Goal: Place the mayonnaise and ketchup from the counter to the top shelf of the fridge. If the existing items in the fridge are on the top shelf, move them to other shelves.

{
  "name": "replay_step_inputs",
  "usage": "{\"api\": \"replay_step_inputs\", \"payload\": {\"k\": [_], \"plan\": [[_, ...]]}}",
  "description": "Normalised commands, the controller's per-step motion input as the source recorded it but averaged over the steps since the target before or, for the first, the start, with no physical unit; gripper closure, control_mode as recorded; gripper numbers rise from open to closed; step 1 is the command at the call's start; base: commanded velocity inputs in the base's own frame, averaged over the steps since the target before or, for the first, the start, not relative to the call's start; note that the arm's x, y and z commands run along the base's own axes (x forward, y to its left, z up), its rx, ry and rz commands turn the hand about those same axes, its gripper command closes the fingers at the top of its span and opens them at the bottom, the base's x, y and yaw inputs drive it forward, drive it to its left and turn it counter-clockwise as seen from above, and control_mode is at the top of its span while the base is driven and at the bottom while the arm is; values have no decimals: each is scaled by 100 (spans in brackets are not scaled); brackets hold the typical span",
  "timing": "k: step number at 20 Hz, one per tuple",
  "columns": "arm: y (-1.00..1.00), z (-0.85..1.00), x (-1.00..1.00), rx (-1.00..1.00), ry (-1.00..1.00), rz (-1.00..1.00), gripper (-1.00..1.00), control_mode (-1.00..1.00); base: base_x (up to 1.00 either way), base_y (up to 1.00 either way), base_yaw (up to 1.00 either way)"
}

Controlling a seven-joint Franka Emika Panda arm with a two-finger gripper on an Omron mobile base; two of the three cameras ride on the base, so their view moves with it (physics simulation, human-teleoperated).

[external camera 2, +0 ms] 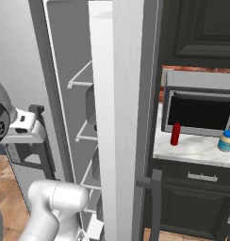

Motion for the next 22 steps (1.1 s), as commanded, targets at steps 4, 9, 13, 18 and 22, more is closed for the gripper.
{"api": "replay_step_inputs", "payload": {"k": [4, 9, 13, 18, 22], "plan": [[0, 0, 0, 0, 0, 0, -100, 100, -61, 0, 0], [0, 0, 0, 0, 0, 0, -100, 100, -90, 0, 0], [0, 0, 0, 0, 0, 0, -100, 100, -100, 0, -5], [0, 0, 0, 0, 0, 0, -100, 100, -100, -6, -33], [0, 0, 0, 0, 0, 0, -100, 100, -83, -24, -66]]}}
